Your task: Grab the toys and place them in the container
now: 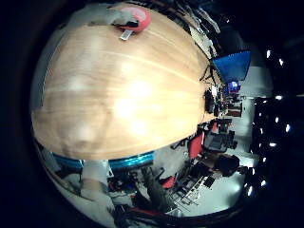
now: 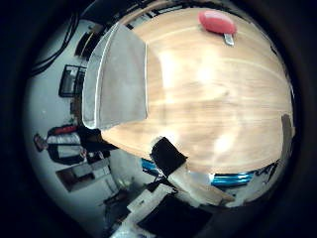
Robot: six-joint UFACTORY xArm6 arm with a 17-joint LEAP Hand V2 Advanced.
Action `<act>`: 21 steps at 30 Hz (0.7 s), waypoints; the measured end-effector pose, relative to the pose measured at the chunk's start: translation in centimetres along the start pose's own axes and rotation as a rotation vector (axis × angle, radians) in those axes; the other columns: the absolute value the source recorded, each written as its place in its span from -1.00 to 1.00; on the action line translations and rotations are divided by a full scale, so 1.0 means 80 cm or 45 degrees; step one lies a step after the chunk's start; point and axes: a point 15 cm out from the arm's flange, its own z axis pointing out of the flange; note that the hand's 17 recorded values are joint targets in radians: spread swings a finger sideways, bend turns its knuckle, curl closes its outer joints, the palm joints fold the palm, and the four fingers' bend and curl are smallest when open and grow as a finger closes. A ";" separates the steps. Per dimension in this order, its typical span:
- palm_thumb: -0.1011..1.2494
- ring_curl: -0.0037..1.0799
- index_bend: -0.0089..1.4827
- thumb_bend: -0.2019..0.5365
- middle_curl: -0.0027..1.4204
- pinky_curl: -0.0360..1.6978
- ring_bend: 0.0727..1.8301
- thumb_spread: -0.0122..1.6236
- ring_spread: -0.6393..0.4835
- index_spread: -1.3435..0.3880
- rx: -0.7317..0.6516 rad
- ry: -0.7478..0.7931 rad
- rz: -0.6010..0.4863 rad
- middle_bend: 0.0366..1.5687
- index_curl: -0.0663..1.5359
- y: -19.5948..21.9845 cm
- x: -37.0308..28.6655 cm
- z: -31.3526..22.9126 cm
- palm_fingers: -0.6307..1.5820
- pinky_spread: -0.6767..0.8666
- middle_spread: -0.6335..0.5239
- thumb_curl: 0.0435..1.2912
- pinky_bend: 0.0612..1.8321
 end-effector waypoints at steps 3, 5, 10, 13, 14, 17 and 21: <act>-0.46 -0.57 -0.78 -0.52 -0.49 -0.68 -0.46 0.35 0.12 0.03 0.003 -0.006 0.001 -0.72 -0.59 -0.001 -0.001 0.001 -0.23 0.46 -0.05 -0.64 -0.27; -0.46 -0.58 -0.78 -0.52 -0.49 -0.69 -0.46 0.35 0.12 0.04 -0.001 -0.006 -0.001 -0.73 -0.59 0.000 -0.002 0.001 -0.23 0.46 -0.05 -0.64 -0.26; -0.46 -0.58 -0.78 -0.51 -0.49 -0.69 -0.46 0.35 0.11 0.04 0.003 -0.006 -0.017 -0.73 -0.59 0.001 -0.007 -0.001 -0.22 0.46 -0.05 -0.64 -0.25; -0.46 -0.58 -0.78 -0.51 -0.49 -0.70 -0.46 0.35 0.11 0.04 -0.008 -0.007 -0.019 -0.73 -0.59 0.004 -0.008 0.005 -0.22 0.46 -0.05 -0.65 -0.25; -0.46 -0.58 -0.78 -0.51 -0.49 -0.70 -0.46 0.35 0.11 0.04 -0.008 -0.007 -0.019 -0.73 -0.59 0.004 -0.008 0.005 -0.22 0.46 -0.05 -0.65 -0.24; -0.46 -0.57 -0.78 -0.52 -0.49 -0.70 -0.45 0.35 0.11 0.04 -0.004 -0.007 -0.017 -0.73 -0.59 0.004 -0.007 0.004 -0.22 0.46 -0.05 -0.65 -0.24; -0.45 -0.57 -0.78 -0.51 -0.49 -0.71 -0.45 0.35 0.09 0.04 0.009 -0.005 -0.015 -0.72 -0.58 0.001 -0.006 0.003 -0.22 0.46 -0.05 -0.65 -0.24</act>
